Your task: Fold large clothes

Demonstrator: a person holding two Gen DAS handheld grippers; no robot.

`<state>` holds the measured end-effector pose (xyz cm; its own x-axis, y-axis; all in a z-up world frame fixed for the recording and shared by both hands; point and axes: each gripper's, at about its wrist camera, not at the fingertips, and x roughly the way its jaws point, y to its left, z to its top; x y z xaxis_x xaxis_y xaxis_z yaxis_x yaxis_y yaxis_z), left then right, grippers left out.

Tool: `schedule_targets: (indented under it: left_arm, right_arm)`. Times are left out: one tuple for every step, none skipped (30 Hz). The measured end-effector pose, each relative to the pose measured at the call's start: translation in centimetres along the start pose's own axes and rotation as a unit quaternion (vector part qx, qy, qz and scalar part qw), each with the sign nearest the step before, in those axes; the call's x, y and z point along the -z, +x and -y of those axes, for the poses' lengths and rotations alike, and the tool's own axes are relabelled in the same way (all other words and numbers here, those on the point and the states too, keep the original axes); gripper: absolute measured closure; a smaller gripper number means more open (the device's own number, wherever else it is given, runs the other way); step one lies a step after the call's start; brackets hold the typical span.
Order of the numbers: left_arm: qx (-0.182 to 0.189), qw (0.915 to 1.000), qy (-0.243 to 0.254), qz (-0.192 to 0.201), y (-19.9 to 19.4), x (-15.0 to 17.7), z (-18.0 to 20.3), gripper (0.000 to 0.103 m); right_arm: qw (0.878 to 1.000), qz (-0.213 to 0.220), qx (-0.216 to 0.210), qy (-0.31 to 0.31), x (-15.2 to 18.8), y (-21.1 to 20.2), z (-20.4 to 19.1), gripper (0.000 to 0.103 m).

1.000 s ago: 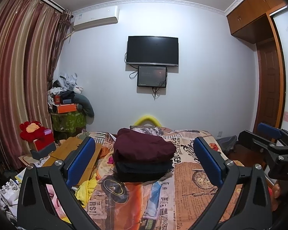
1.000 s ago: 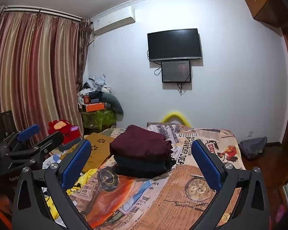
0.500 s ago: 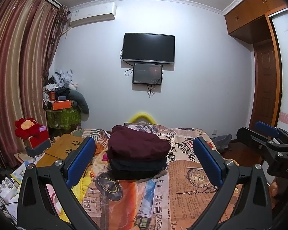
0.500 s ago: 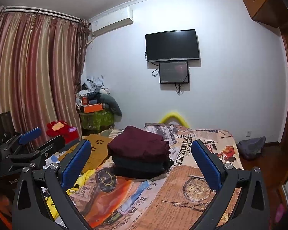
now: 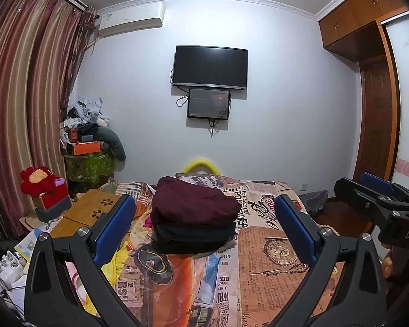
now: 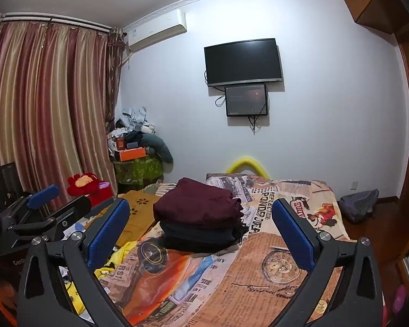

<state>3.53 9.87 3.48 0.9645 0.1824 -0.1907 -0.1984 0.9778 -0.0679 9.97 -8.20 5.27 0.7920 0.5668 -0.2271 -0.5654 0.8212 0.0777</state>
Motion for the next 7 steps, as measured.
schedule_targets:
  left_arm:
    - [-0.002, 1.0, 0.0, 0.0, 0.03, 0.02, 0.0, 0.001]
    - [-0.004, 1.0, 0.0, -0.001, 0.03, 0.07, -0.02, 0.001]
    - [-0.005, 1.0, -0.001, -0.001, 0.16, 0.01, 0.03, 0.001]
    - [-0.005, 1.0, -0.002, -0.001, 0.21, 0.03, -0.06, 0.001]
    - [-0.005, 1.0, -0.003, -0.002, 0.32, 0.06, -0.1, 0.001]
    - [-0.007, 1.0, -0.003, -0.003, 0.36, 0.14, -0.18, 0.001]
    - [-0.01, 0.9999, -0.004, -0.005, 0.46, 0.21, -0.26, 0.001]
  right_arm:
    - [1.0, -0.001, -0.001, 0.001, -0.01, 0.04, 0.06, 0.0]
    - [1.0, -0.001, -0.001, 0.002, 0.02, 0.09, 0.07, 0.0]
    - [1.0, -0.001, -0.001, 0.003, 0.0, 0.15, 0.09, 0.0]
    - [1.0, -0.002, 0.0, 0.003, 0.05, 0.16, 0.07, 0.0]
    - [1.0, -0.002, 0.0, 0.002, 0.13, 0.18, 0.04, 0.0]
    - [1.0, -0.003, 0.0, 0.002, 0.17, 0.26, -0.01, 0.0]
    - [1.0, -0.004, 0.0, 0.001, 0.21, 0.36, -0.07, 0.0]
